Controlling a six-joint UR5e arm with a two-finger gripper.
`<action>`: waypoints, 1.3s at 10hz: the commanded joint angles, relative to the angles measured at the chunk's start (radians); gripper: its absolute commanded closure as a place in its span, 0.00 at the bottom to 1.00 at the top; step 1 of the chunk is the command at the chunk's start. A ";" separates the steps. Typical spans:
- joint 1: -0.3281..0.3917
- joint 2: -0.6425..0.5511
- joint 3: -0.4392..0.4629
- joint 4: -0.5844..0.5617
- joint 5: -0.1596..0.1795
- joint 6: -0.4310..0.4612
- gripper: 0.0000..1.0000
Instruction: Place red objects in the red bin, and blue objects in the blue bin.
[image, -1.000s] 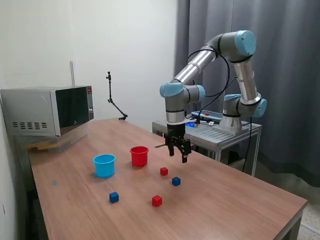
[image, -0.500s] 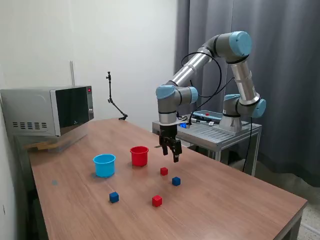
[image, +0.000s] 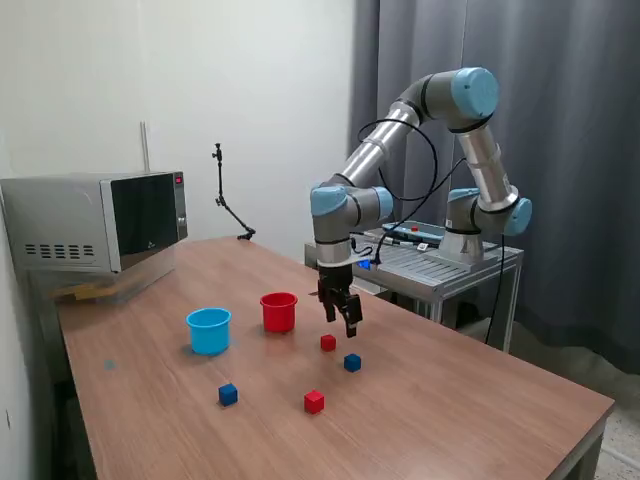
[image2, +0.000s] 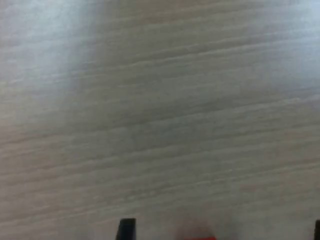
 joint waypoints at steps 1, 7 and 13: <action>0.001 0.020 0.002 -0.010 0.001 0.000 0.00; -0.001 0.041 -0.005 -0.118 0.007 -0.006 0.00; -0.018 0.051 0.001 -0.121 0.003 -0.009 0.00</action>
